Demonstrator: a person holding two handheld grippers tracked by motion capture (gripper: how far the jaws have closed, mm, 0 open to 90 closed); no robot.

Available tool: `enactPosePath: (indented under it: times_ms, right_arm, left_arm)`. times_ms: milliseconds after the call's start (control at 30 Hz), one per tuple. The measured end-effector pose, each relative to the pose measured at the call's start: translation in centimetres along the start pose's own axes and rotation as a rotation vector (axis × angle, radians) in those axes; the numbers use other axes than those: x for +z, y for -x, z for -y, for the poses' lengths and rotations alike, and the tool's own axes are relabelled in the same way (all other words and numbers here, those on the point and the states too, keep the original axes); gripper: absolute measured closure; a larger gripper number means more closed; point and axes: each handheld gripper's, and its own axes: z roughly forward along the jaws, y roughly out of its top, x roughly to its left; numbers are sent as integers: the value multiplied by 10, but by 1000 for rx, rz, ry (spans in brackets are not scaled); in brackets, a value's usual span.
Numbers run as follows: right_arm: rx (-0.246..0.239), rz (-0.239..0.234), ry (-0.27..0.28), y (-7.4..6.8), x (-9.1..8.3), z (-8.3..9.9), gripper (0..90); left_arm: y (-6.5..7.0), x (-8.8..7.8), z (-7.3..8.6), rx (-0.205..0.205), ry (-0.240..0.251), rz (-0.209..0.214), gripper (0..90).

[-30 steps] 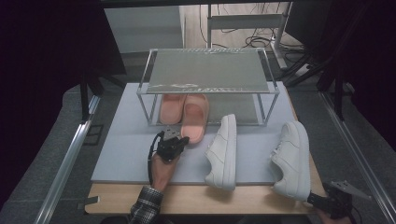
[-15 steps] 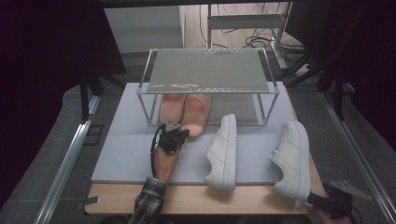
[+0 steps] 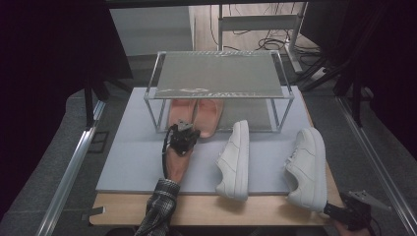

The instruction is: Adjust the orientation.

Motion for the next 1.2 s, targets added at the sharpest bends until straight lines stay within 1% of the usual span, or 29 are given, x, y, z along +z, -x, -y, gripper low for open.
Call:
enactPosePath:
  times_ms: [100, 133, 367, 467, 500, 600, 633, 867, 1067, 1200]
  right_arm:
    - [0, -1, 0, 0, 0, 0, 158]
    - [0, -2, 0, 0, 0, 0, 158]
    - [0, -4, 1, 1, 0, 0, 158]
    - [1, -5, 1, 1, 0, 0, 158]
    - [1, -5, 1, 1, 0, 0, 158]
    - [0, -6, 1, 1, 0, 0, 158]
    - [0, -6, 1, 1, 0, 0, 158]
    - [1, -6, 1, 1, 0, 0, 157]
    - [1, -5, 0, 1, 0, 0, 157]
    - [1, -5, 0, 1, 0, 0, 157]
  left_arm:
    - [0, 5, -3, -10, 0, -9, 893]
    - [0, 6, -4, -4, 0, -14, 893]
    - [-2, 16, -9, -1, -4, -41, 892]
    - [-4, 19, -10, -14, -3, -42, 892]
    - [-4, 20, -10, -14, -10, -44, 889]
    - [-5, 22, -7, -27, -17, -33, 882]
    - [-6, 22, -6, -33, -20, -27, 877]
    - [-8, 14, 0, -33, -15, -4, 873]
    - [-7, 6, 3, -11, -17, 11, 849]
    - [-6, -1, 5, -10, -14, 29, 819]
